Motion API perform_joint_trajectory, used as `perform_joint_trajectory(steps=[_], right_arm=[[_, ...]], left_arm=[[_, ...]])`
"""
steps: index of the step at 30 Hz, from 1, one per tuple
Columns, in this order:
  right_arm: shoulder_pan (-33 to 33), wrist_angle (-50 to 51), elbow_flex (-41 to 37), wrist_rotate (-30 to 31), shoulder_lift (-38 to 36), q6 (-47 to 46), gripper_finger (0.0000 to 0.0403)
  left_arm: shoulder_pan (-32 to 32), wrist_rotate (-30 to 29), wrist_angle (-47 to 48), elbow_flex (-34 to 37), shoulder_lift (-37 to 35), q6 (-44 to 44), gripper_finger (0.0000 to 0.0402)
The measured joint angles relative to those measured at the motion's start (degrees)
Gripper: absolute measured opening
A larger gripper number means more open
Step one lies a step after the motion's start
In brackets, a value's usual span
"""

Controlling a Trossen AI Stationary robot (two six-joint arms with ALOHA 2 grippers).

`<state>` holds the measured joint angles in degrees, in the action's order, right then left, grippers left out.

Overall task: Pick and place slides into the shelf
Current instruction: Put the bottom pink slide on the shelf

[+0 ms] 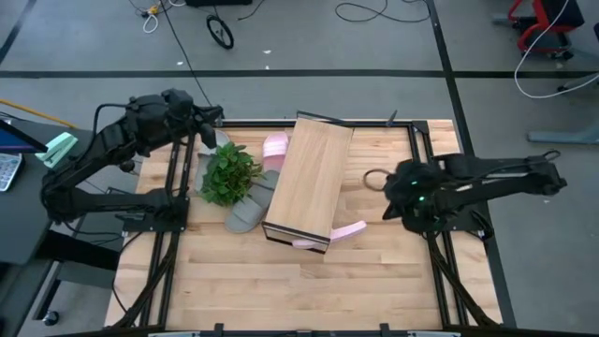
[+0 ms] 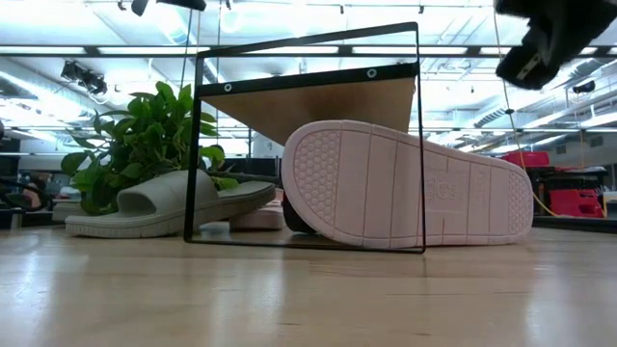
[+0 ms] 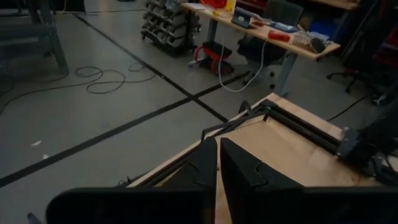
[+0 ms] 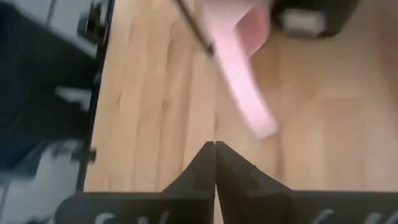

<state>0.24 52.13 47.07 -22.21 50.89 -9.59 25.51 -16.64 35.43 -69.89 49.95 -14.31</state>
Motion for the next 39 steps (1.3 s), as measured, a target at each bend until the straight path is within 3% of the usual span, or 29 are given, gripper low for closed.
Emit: perform_joint_trajectory(steps=[4, 9, 18, 26, 39], right_arm=[[0.34, -0.16, 0.00, -1.06, 5.68, 5.05, 0.0051], [0.30, -1.88, 0.00, 2.44, 10.52, 10.32, 0.0110], [0.30, -9.49, 0.00, 6.73, 15.54, 10.76, 0.0193], [0.30, -10.40, -0.72, 7.15, 17.75, 11.61, 0.0221], [0.74, -20.12, -7.37, 6.88, 17.78, 9.84, 0.0242]], left_arm=[[0.44, 0.00, 0.88, 0.00, -0.02, 0.04, 0.0027], [0.42, 0.28, 3.08, -0.04, 0.01, 0.88, 0.0017], [0.42, 12.19, 12.07, -0.07, 1.28, 8.59, 0.0020], [0.42, 25.08, 15.54, -0.07, 1.49, 20.29, 0.0044], [2.58, 25.79, 17.39, -0.06, 1.49, 21.36, 0.0043]])
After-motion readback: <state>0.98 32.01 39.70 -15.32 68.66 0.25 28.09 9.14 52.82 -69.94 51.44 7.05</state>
